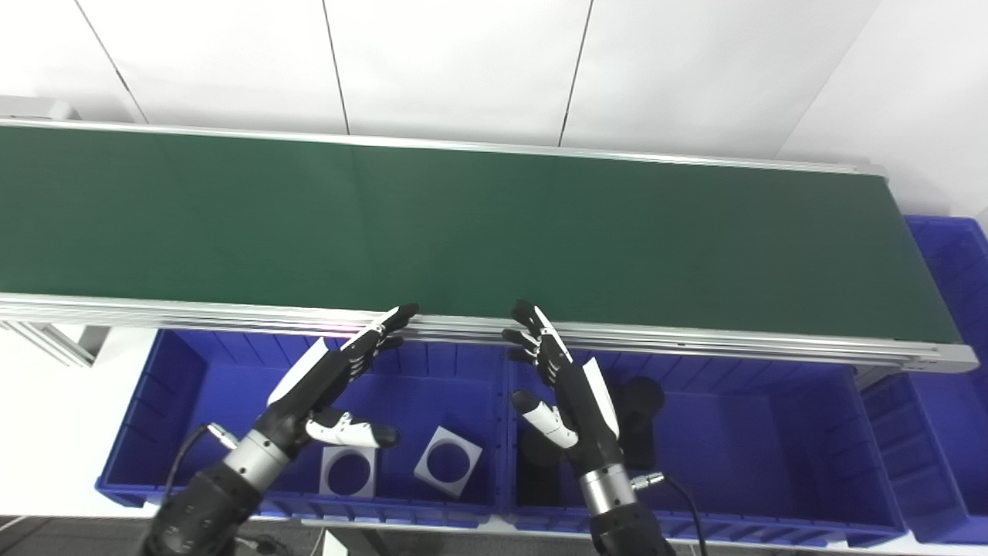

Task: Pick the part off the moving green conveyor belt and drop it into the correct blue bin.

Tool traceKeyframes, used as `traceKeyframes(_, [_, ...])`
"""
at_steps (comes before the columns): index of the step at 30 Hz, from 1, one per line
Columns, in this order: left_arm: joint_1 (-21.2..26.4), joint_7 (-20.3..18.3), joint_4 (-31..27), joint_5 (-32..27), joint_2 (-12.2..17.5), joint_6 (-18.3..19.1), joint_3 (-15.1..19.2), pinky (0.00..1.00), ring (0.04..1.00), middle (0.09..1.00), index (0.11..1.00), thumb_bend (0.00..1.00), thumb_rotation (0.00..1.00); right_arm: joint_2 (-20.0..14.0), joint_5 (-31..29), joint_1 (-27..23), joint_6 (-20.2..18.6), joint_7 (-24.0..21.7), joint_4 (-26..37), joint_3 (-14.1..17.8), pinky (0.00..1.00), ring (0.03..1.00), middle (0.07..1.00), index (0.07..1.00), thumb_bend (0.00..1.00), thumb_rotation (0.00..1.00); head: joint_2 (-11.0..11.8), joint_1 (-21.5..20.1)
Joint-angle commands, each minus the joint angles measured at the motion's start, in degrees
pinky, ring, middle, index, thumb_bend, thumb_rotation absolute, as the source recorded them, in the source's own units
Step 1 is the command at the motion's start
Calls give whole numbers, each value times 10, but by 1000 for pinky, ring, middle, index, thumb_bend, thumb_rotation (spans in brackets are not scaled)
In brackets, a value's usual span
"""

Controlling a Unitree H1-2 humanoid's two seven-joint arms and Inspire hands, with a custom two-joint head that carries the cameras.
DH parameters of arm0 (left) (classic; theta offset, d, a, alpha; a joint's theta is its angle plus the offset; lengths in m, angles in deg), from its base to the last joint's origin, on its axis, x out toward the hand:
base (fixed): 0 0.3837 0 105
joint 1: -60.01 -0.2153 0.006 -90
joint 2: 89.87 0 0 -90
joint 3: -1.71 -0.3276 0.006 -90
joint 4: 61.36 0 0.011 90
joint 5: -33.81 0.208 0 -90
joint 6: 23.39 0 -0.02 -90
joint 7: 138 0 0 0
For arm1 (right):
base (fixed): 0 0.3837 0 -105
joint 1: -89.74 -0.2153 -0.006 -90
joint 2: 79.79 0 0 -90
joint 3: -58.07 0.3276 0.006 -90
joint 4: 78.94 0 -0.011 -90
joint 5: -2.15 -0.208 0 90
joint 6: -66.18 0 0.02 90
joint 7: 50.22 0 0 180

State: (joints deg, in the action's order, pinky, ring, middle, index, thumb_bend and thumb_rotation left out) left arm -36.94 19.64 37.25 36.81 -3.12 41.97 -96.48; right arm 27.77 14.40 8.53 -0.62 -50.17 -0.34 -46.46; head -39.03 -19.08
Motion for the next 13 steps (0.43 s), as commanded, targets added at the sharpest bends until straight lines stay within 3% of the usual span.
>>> traceKeyframes(1, [-6,31,-17,18,-12,-23,-11,948,998,998,968,955,611,-4,-7,-1,37,6,12,0,777,850,929,955,894,841,6,18])
traceKeyframes(7, [-11,107,-10,72,-32,-23,-58,957,997,994,966,943,638,-31,-24,7,37,6,18,0,781,852,924,959,876,850,24,72])
traceKeyframes(8, [-10,125,-6,82,-35,-23,-72,963,999,994,964,940,639,-37,-29,8,37,6,18,0,782,851,923,959,872,851,30,97])
traceKeyframes(13, [-5,185,-2,105,-44,-23,-117,985,993,995,973,921,644,-64,-55,11,37,4,20,2,791,850,913,956,855,860,33,142])
